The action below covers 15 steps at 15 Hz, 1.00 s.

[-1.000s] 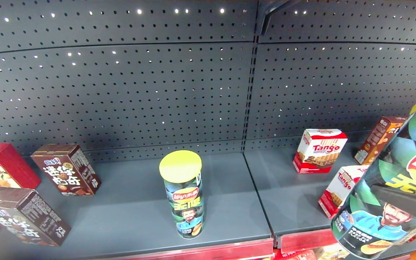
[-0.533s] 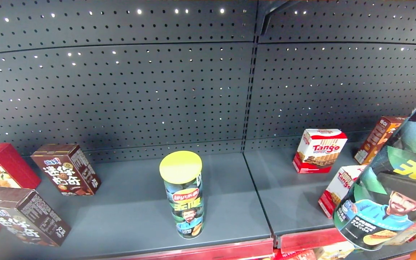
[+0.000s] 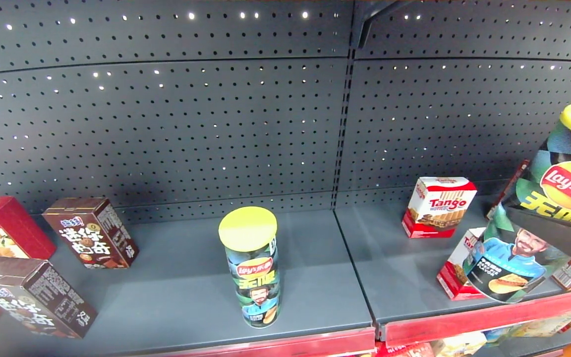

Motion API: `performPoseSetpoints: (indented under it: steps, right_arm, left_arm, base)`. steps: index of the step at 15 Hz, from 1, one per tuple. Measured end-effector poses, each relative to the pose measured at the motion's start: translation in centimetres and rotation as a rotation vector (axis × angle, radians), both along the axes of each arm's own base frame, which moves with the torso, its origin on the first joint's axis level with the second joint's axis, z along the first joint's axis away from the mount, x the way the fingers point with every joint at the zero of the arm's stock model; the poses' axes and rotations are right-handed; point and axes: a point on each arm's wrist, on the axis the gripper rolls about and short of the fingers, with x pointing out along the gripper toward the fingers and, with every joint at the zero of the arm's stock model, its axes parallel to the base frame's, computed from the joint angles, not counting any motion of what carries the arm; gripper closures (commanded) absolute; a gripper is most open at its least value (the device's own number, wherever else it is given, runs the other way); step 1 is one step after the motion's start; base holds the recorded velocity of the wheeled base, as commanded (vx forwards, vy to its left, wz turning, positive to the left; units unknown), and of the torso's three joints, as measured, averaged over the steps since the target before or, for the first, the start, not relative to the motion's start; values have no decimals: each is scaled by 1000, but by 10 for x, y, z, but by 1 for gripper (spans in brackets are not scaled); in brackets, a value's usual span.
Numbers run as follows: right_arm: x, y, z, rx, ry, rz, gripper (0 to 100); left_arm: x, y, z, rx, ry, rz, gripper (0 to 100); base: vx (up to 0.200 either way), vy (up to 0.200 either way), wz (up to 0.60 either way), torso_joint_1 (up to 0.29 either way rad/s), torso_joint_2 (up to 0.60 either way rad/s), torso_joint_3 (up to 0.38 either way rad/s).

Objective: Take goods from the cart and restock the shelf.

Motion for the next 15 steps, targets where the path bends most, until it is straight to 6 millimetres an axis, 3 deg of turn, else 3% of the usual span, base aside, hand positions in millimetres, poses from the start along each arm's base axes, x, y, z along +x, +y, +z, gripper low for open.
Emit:
performPoseSetpoints:
  steps: [3,7,15]
  right_arm:
    - [3,2,-1,-2,11,2,100]
    - [7,6,-1,6,6,24,100]
    - [9,9,-2,15,8,72,100]
  left_arm:
    - [0,0,0,-1,1,0,0]
    - [0,0,0,-3,1,-2,0]
    - [0,0,0,-5,2,-2,0]
  base:
    - [0,0,0,0,0,0]
    - [0,0,600,2,2,2]
    - [0,0,0,0,0,0]
